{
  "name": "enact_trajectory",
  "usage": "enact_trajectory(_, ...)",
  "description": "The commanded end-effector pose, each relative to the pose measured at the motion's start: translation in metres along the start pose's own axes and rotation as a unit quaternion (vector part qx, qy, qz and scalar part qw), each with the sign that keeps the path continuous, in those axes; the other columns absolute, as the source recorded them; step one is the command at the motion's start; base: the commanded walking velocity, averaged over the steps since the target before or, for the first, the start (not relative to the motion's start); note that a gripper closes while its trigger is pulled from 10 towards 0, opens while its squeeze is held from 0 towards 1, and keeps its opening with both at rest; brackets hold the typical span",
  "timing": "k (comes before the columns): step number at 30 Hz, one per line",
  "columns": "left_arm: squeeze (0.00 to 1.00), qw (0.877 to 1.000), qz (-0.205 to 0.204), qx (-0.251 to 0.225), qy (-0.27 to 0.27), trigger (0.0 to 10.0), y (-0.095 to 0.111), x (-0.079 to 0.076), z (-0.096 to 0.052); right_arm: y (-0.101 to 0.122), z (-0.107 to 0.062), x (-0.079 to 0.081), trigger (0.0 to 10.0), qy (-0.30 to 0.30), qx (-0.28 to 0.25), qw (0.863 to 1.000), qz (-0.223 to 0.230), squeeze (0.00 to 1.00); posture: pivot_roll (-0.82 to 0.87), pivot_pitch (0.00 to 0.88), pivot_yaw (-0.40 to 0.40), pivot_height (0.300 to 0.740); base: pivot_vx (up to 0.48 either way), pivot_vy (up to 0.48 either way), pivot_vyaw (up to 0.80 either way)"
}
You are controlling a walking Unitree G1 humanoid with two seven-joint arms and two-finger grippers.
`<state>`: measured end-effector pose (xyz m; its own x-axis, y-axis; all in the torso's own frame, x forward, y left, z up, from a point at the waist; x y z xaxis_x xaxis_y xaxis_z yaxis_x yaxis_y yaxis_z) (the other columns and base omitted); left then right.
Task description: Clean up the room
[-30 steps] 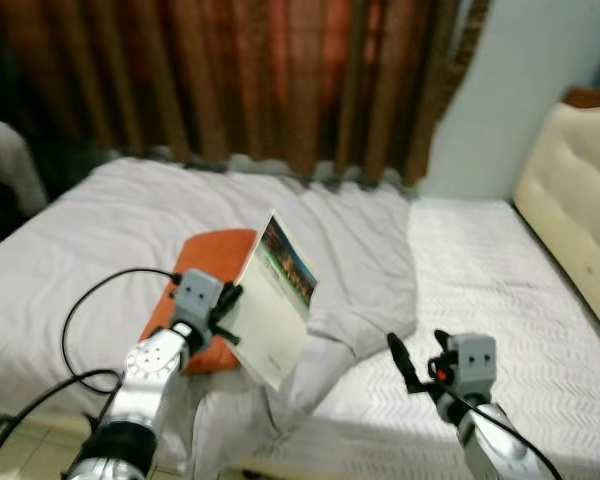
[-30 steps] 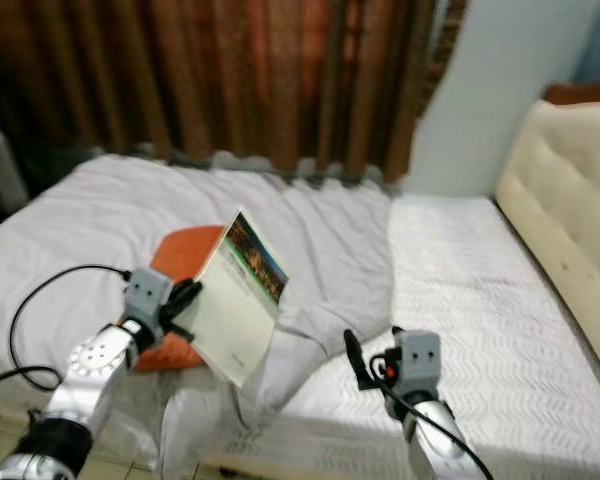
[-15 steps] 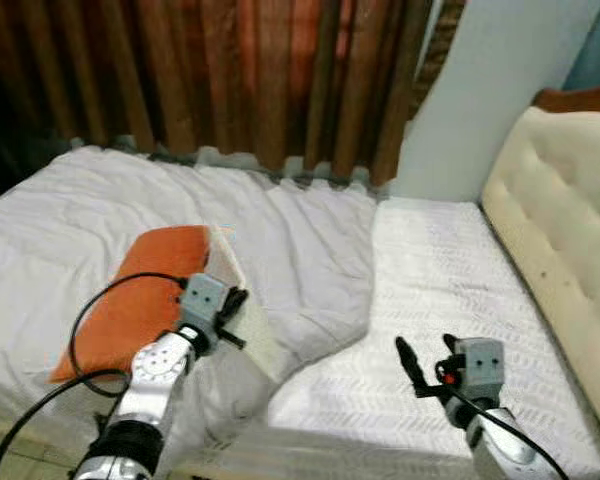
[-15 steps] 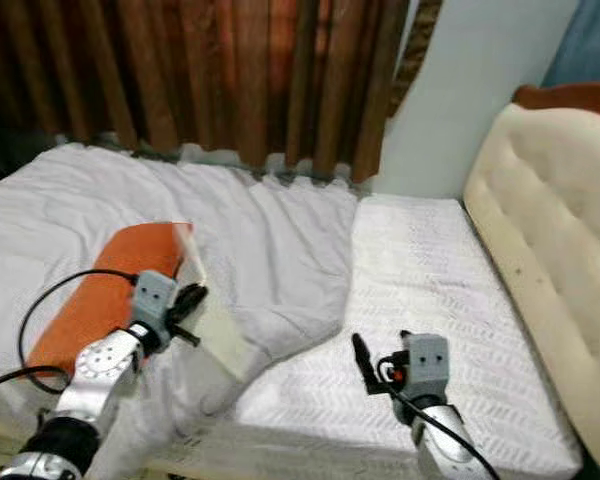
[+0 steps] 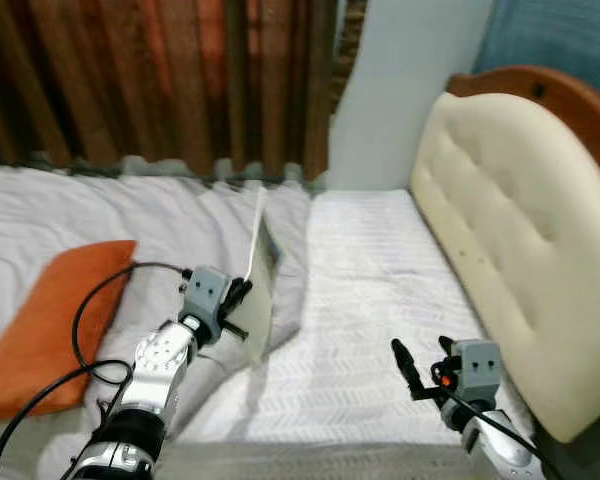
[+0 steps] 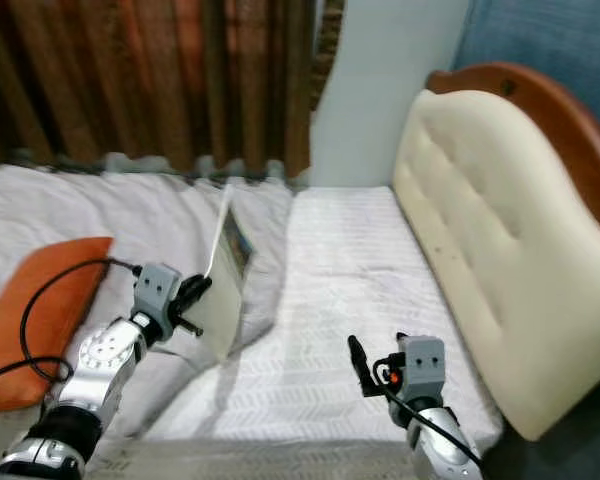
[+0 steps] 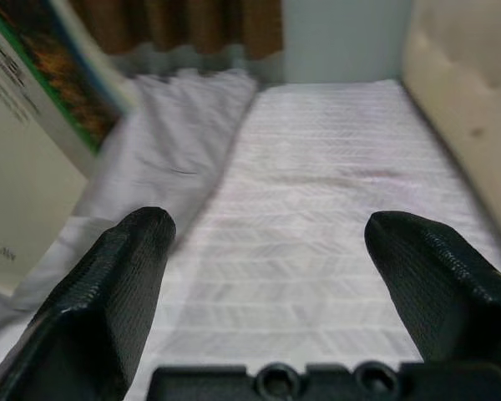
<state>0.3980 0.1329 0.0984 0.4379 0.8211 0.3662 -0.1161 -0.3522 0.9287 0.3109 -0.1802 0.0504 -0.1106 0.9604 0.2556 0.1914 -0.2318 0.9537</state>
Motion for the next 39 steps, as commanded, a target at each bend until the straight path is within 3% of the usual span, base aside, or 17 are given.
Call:
enact_trajectory(1, 0.00, 1.000, 0.012, -0.008, 0.011, 10.0, 0.005, 0.011, 0.000, 0.001, 0.003, 0.006, 10.0, 0.006, -0.002, 1.000, -0.002, 0.00, -0.06, 0.003, -0.051, 0.740, 0.334, -0.341, 0.00)
enact_trajectory(19, 0.00, 1.000, 0.016, 0.006, 0.017, 10.0, -0.001, 0.014, -0.001, -0.001, 0.002, 0.008, 10.0, 0.016, 0.004, 1.000, -0.004, 0.00, -0.06, 0.015, -0.056, 0.740, 0.336, -0.339, 0.00)
enact_trajectory(23, 0.00, 0.999, 0.016, 0.023, 0.036, 10.0, -0.008, 0.025, -0.002, -0.003, -0.006, 0.009, 10.0, 0.020, 0.011, 1.000, -0.006, 0.00, -0.09, 0.053, -0.070, 0.740, 0.313, -0.083, 0.00)
enact_trajectory(24, 0.00, 0.999, 0.006, 0.031, 0.029, 10.0, -0.011, 0.022, 0.000, -0.003, -0.011, 0.008, 10.0, 0.021, 0.016, 1.000, -0.009, 0.00, -0.10, 0.080, -0.079, 0.740, 0.000, 0.000, 0.00)
enact_trajectory(25, 0.00, 0.999, -0.005, 0.039, 0.010, 10.0, -0.010, 0.011, 0.009, -0.003, -0.024, 0.005, 10.0, 0.022, 0.027, 0.999, -0.017, 0.00, -0.13, 0.153, -0.106, 0.740, 0.000, 0.000, 0.00)
enact_trajectory(27, 0.00, 0.999, -0.010, 0.037, -0.010, 10.0, -0.002, -0.005, 0.022, -0.004, -0.043, 0.002, 10.0, 0.026, 0.046, 0.998, -0.028, 0.00, -0.18, 0.212, -0.142, 0.740, 0.000, 0.000, 0.00)
enact_trajectory(28, 0.00, 0.999, -0.010, 0.037, -0.010, 10.0, -0.002, -0.005, 0.022, -0.004, -0.043, 0.002, 10.0, 0.026, 0.046, 0.998, -0.028, 0.00, -0.18, 0.212, -0.142, 0.740, 0.000, 0.000, 0.00)
enact_trajectory(30, 0.00, 0.999, -0.041, 0.016, -0.006, 10.0, 0.015, -0.011, 0.035, -0.002, -0.066, -0.002, 10.0, 0.034, 0.071, 0.996, -0.044, 0.00, -0.26, 0.282, -0.193, 0.740, 0.000, 0.000, 0.00)
enact_trajectory(32, 0.00, 0.998, -0.057, 0.014, 0.010, 10.0, 0.017, -0.007, 0.036, -0.002, -0.075, -0.004, 10.0, 0.034, 0.082, 0.995, -0.049, 0.00, -0.30, 0.312, -0.217, 0.740, 0.000, 0.000, 0.00)
enact_trajectory(33, 0.00, 0.993, -0.105, 0.019, 0.050, 10.0, 0.010, 0.005, 0.032, -0.003, -0.091, -0.006, 10.0, 0.036, 0.101, 0.993, -0.058, 0.00, -0.34, 0.339, -0.243, 0.740, 0.000, 0.000, 0.00)
enact_trajectory(34, 0.00, 0.993, -0.105, 0.019, 0.050, 10.0, 0.010, 0.005, 0.032, -0.003, -0.091, -0.006, 10.0, 0.036, 0.101, 0.993, -0.058, 0.00, -0.34, 0.339, -0.243, 0.740, 0.000, 0.000, 0.00)
enact_trajectory(36, 0.00, 0.978, -0.174, 0.056, 0.099, 10.0, -0.022, 0.015, 0.014, -0.004, -0.107, -0.006, 10.0, 0.036, 0.124, 0.990, -0.062, 0.00, -0.38, 0.359, -0.268, 0.740, 0.000, 0.000, 0.00)
enact_trajectory(39, 0.00, 0.958, -0.221, 0.129, 0.129, 10.0, -0.073, 0.006, -0.017, -0.005, -0.123, -0.002, 10.0, 0.038, 0.147, 0.986, -0.066, 0.00, -0.41, 0.380, -0.292, 0.740, 0.000, 0.000, 0.00)
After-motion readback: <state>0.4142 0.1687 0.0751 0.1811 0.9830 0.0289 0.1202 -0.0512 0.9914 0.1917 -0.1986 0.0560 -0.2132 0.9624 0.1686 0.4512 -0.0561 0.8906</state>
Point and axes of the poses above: a point about 5 cm out from each wrist's last joint towards the gripper, its own z axis pointing out of the wrist towards the gripper, its own y axis along the axis of the wrist's last joint, x = y × z, the point moved 6 cm from there along z, pointing out of the wrist towards the gripper, and after that the axes turned 11 degrees about z, right-handed, at the moved point
